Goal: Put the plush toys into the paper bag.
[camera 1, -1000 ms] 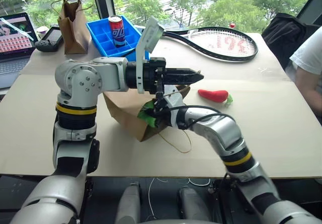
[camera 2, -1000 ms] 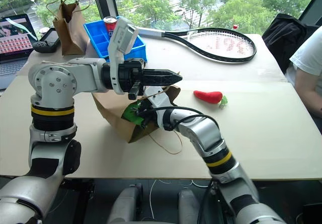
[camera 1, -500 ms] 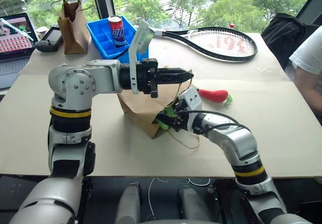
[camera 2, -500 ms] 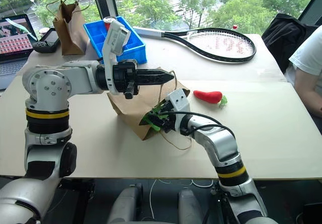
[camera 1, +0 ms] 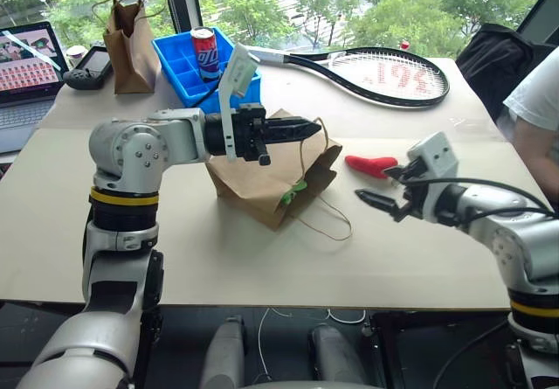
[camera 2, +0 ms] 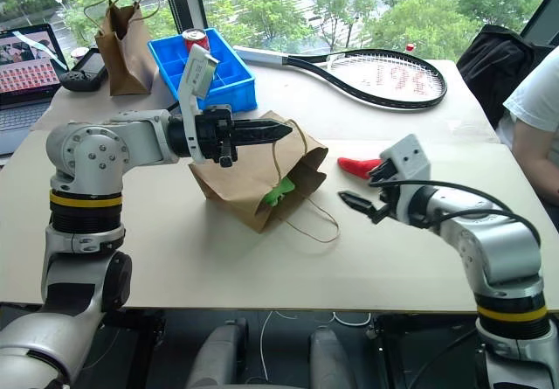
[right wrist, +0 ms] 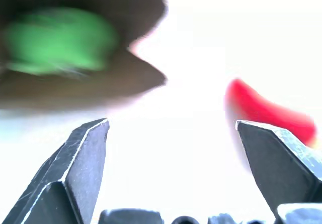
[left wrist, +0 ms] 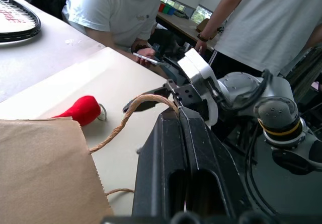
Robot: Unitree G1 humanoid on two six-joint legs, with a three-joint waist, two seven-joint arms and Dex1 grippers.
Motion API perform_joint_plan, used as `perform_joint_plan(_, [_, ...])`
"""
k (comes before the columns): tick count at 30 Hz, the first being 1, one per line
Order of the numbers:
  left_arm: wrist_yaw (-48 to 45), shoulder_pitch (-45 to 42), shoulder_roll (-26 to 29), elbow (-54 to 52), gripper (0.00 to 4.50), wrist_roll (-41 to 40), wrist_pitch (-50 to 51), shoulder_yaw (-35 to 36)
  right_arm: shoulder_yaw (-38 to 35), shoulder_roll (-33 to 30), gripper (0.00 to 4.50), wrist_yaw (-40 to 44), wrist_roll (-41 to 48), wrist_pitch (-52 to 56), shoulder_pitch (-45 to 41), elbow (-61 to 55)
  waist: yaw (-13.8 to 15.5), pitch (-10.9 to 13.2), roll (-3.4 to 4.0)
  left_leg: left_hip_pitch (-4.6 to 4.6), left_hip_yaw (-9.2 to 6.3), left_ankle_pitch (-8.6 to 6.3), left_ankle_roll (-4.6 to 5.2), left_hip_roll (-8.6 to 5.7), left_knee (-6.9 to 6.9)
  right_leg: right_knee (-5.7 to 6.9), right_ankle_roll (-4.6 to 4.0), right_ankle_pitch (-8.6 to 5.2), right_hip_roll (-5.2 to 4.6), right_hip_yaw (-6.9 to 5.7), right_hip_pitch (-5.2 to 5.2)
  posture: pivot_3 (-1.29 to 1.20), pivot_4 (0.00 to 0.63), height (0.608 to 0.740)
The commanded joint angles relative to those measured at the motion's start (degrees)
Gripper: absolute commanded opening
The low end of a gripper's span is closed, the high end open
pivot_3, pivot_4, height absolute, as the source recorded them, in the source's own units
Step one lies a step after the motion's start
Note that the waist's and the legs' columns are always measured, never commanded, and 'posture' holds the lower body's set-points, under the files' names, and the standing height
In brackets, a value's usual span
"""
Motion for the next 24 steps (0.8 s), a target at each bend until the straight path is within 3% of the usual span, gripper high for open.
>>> perform_joint_plan(1, [0.52,-0.45,0.02,-1.83,0.0,-0.73,-0.26,1.51,1.51,0.97,4.46,-1.2,-6.34,-11.19,-7.74,14.83,-0.27,0.01,0.02,0.0,0.0,0.0,0.0,-0.01,-0.01,0.01,-0.01,0.01,0.0,0.02,-0.01,0.0,0.15,0.731])
perform_joint_plan(9, [1.58,0.02,-0.03,-2.99,0.0,-1.09,0.26,1.85,5.67,11.04,4.46,-0.18,-13.48,-29.84,-21.14,50.96,-1.17,0.02,0.04,0.0,-0.03,0.01,0.0,-0.06,-0.1,-0.05,0.02,0.01,-0.01,0.01,0.06,0.0,0.15,0.731])
perform_joint_plan(10, [1.65,-0.02,0.01,-3.02,0.0,-1.07,0.24,1.87,5.82,11.6,3.96,0.42,-13.83,-30.63,-21.35,53.16,-1.11,0.02,0.04,0.0,-0.04,0.01,0.0,-0.06,-0.11,-0.06,0.02,0.02,-0.01,0.0,0.06,0.0,0.15,0.731])
perform_joint_plan(11, [1.72,-0.07,0.03,-3.05,0.0,-1.08,0.24,1.91,5.86,11.94,3.81,0.95,-14.13,-31.3,-21.46,54.69,-1.0,0.02,0.04,-0.01,-0.05,0.01,0.0,-0.06,-0.11,-0.05,0.02,0.01,-0.01,-0.01,0.06,0.0,0.15,0.731])
perform_joint_plan(13, [1.84,-0.19,0.1,-3.06,0.0,-1.18,0.28,2.04,5.44,12.36,3.09,1.9,-14.12,-31.95,-20.97,55.99,-0.97,0.03,0.05,-0.01,-0.06,0.01,0.0,-0.08,-0.11,-0.06,0.02,0.01,-0.02,-0.02,0.1,0.0,0.15,0.731])
perform_joint_plan(19, [1.8,-0.43,0.02,-2.55,0.0,-0.82,-0.39,1.91,3.21,10.04,1.08,5.3,-11.4,-27.32,-16.73,44.44,-0.9,0.03,0.06,0.13,-0.13,0.02,-0.01,-0.1,-0.06,-0.05,0.05,0.02,-0.01,-0.04,0.32,0.0,0.15,0.731])
perform_joint_plan(22, [1.43,-0.94,-0.18,-1.69,0.0,-0.56,-0.99,1.86,2.4,6.25,0.18,7.85,-8.8,-19.62,-13.29,29.42,-0.79,0.06,0.11,0.13,-0.14,0.01,-0.02,-0.11,-0.07,-0.08,0.06,0.01,-0.01,-0.04,0.34,0.0,0.15,0.731])
perform_joint_plan(24, [1.33,-1.39,-0.52,-1.3,0.0,-0.77,-1.12,2.05,2.72,3.05,0.03,9.75,-6.53,-12.34,-10.14,17.53,-0.86,0.1,0.16,0.12,-0.14,0.01,-0.01,-0.12,-0.08,-0.08,0.07,0.01,-0.02,-0.03,0.32,0.0,0.15,0.731])
